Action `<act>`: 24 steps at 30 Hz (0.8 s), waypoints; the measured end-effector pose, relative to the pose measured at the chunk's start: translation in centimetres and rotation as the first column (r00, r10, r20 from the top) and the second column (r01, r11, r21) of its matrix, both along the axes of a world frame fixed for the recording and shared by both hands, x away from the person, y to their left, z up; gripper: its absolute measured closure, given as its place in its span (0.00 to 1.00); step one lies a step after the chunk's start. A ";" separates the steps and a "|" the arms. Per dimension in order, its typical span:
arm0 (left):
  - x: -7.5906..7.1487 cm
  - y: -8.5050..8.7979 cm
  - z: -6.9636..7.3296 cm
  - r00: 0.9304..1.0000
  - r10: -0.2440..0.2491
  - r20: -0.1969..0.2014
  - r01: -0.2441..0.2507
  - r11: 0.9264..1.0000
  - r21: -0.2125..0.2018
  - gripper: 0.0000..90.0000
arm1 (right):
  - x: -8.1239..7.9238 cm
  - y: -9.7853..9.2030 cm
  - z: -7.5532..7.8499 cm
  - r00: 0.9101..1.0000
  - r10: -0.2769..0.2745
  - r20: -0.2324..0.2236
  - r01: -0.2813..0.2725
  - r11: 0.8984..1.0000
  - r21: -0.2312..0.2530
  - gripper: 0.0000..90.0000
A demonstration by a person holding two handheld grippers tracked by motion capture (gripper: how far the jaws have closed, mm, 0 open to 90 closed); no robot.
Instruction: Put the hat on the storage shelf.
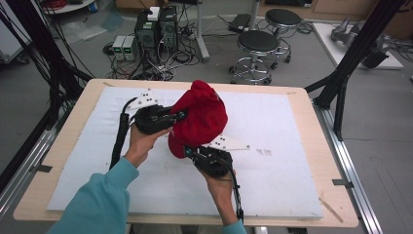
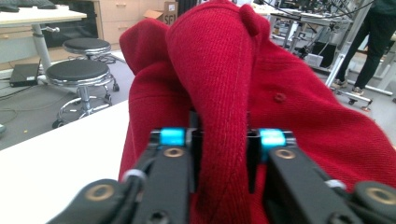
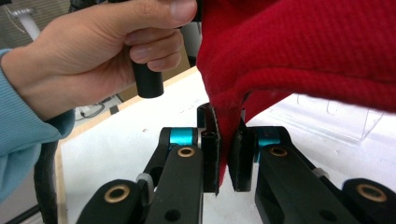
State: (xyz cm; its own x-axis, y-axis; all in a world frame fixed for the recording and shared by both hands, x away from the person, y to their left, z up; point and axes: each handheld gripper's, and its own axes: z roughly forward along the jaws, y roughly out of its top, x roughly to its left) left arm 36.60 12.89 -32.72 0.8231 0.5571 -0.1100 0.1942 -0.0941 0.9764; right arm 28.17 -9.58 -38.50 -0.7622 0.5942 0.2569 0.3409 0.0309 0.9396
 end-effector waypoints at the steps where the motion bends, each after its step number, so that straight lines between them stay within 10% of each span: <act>1: 0.0 0.0 0.0 1.000 0.002 0.000 -0.002 1.000 0.001 0.82 | 0.0 0.1 0.0 1.000 0.001 0.000 -0.001 1.000 -0.006 0.95; 10: 0.3 0.9 0.3 0.995 0.096 -0.031 -0.096 0.995 0.001 0.17 | -0.1 0.3 0.4 0.999 -0.013 0.039 0.015 0.998 -0.055 0.95; 24: -1.1 5.2 0.5 0.991 0.133 0.017 -0.134 0.989 0.055 0.14 | 1.6 0.0 3.0 0.991 -0.063 0.119 0.077 0.990 -0.119 0.95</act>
State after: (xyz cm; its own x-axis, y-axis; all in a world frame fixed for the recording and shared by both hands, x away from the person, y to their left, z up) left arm 35.54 18.14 -32.22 0.7422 0.6670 -0.0654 0.1961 -0.1228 0.9729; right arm 29.74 -9.53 -35.52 -0.7380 0.6685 0.0916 0.2362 0.1288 0.9631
